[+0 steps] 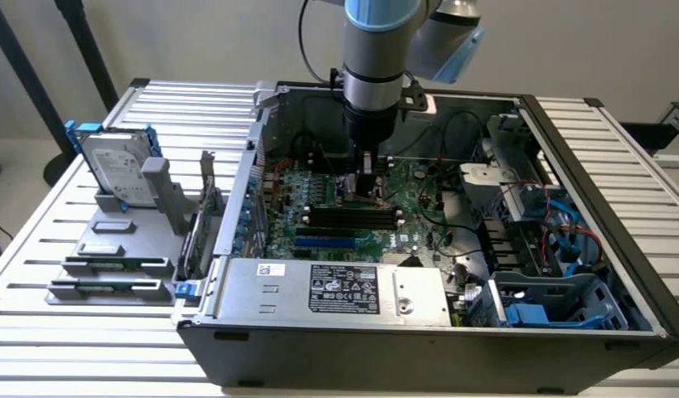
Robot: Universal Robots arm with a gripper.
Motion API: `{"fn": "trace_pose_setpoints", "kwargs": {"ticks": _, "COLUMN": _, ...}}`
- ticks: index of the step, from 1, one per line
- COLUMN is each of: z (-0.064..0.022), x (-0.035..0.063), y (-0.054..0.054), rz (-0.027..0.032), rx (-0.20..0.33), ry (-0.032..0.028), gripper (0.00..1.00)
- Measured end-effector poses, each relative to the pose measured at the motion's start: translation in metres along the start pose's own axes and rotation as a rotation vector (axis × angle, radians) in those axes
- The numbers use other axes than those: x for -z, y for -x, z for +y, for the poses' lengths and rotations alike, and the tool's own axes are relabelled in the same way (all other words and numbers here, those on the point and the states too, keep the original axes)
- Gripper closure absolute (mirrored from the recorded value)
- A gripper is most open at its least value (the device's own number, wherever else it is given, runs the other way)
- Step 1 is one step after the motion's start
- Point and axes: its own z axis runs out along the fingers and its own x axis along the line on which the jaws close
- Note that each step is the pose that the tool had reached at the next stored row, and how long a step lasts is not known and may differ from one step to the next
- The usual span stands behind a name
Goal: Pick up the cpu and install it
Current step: 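Place the cpu into insertion slot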
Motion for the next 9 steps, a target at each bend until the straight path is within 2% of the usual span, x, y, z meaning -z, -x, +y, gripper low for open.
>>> {"fn": "trace_pose_setpoints", "kwargs": {"ticks": 9, "z": 0.0001, "x": -0.0029, "y": 0.0001, "rz": -0.0011, "rx": 0.000, "ry": -0.0003, "gripper": 0.46}}
